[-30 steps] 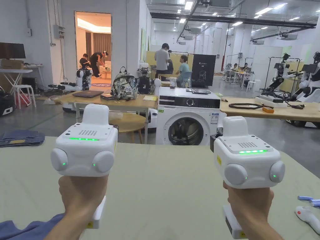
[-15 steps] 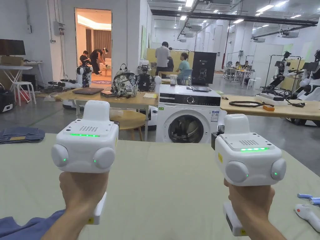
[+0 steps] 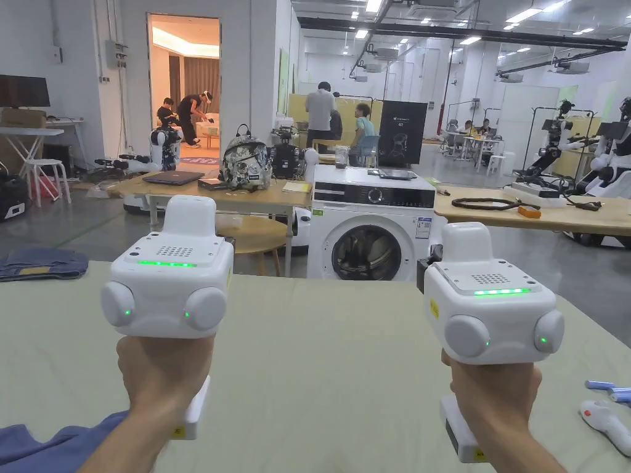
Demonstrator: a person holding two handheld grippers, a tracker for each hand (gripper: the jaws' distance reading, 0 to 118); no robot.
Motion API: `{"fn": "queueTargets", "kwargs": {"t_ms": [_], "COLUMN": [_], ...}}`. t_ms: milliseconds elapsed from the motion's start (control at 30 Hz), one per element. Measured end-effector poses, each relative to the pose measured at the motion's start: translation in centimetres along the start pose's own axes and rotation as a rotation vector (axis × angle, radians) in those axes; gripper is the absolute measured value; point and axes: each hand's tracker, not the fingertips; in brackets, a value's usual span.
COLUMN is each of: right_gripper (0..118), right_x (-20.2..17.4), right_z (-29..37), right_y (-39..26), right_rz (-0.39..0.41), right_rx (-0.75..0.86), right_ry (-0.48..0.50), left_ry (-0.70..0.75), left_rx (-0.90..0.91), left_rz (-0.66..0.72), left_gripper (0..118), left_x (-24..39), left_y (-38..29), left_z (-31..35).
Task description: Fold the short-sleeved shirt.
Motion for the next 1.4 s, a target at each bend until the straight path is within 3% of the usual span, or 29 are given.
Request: {"fn": "queueTargets", "kwargs": {"t_ms": [1033, 1167, 1400], "right_gripper": [0, 0, 0], "right_x": [-0.2, -1.6, -8.0], "right_z": [0.4, 0.1, 0.5], "right_y": [-1.0, -1.5, -2.4], "right_rz": [-0.003, 0.006, 0.037], "right_rx": [-0.01, -0.022, -0.013], "right_ry": [0.005, 0.042, 0.165], "left_ry": [-0.003, 0.019, 0.146], "left_rx": [-0.013, -0.031, -0.105], "left_rz": [-0.008, -0.008, -0.042], "left_gripper": [0, 0, 0], "left_x": [0.0, -1.6, -9.0], "left_y": [-0.9, -2.2, -5.7], "left_z": [0.2, 0.7, 3.4]}}
